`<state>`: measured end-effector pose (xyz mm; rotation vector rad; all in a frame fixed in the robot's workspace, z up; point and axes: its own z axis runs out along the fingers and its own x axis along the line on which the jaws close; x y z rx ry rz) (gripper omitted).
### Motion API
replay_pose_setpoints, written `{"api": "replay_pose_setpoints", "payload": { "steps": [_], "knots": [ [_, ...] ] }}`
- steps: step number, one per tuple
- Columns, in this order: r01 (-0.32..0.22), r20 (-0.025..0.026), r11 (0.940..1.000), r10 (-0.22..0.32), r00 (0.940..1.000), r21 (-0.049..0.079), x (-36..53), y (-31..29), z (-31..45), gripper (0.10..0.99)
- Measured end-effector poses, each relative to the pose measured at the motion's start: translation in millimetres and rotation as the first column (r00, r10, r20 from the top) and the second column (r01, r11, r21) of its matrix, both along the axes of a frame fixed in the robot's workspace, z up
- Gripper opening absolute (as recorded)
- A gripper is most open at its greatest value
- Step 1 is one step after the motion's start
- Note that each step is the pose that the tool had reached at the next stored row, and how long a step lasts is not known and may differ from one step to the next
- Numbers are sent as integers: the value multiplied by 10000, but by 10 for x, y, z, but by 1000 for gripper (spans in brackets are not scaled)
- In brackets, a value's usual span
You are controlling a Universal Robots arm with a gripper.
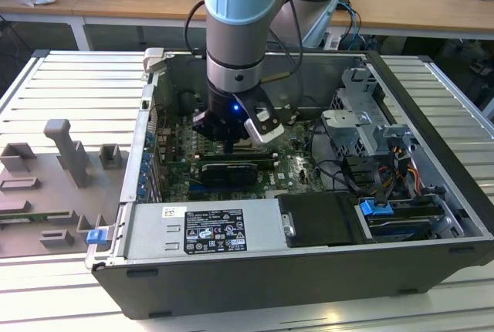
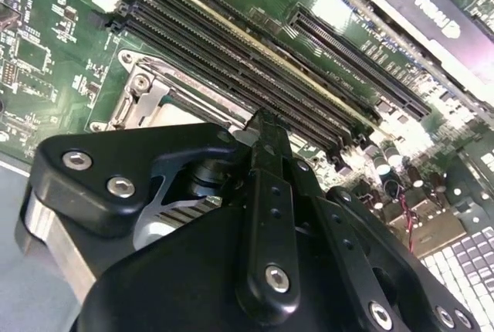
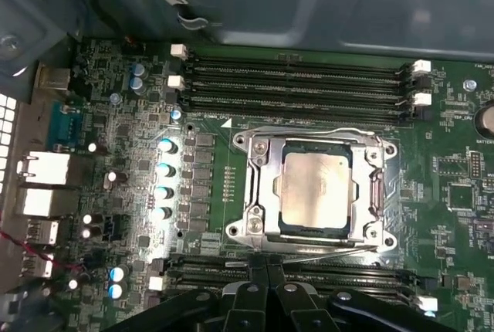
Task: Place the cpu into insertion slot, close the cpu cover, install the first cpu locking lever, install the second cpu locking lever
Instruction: 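Install the second cpu locking lever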
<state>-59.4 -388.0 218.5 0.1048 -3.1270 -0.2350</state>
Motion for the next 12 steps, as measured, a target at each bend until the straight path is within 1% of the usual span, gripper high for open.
{"api": "replay_pose_setpoints", "payload": {
  "steps": [2,4,5,8,10,12],
  "knots": [
    [0,6,9999,0,10000,167,-9,-6,-13,106],
    [0,5,9991,-1,10000,432,-14,-22,-16,106],
    [1,5,9988,-1,10000,498,-15,-33,-21,106],
    [1,6,9982,-1,10000,606,-16,-72,-35,106],
    [1,5,9967,-2,10000,806,-46,-102,-44,106],
    [1,5,9961,-2,10000,878,-73,-112,-51,106]
  ]
}}
